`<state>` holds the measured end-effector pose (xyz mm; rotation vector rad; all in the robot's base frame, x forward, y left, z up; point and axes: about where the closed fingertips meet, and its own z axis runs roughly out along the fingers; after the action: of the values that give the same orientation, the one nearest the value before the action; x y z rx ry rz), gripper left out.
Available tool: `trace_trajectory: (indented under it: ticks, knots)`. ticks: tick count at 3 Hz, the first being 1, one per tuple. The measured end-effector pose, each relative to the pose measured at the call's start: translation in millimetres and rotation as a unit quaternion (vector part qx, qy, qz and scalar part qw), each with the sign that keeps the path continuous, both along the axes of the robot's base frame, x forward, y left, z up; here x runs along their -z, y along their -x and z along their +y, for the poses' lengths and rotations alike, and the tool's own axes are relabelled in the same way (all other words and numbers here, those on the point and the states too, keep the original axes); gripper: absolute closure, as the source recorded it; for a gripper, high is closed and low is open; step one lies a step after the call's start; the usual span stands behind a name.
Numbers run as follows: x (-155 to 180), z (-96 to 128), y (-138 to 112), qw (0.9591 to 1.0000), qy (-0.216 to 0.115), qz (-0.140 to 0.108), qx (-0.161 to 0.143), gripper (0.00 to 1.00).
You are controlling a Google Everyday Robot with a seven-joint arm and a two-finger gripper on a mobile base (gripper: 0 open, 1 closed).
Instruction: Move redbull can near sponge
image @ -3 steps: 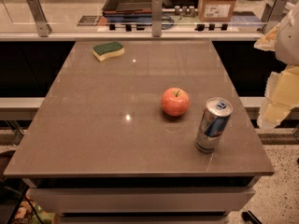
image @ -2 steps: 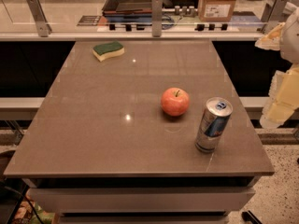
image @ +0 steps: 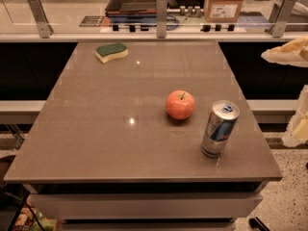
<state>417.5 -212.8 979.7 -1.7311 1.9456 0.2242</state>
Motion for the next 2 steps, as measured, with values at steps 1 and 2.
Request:
trace_trajectory:
  ticks: [1, 2]
  knots:
    - [11.0, 20.3, 13.3, 0.9949, -0.089, -0.001, -0.046, 0.0]
    - [18.5, 43.0, 18.8, 0.9825, -0.172, 0.001, -0.071, 0.0]
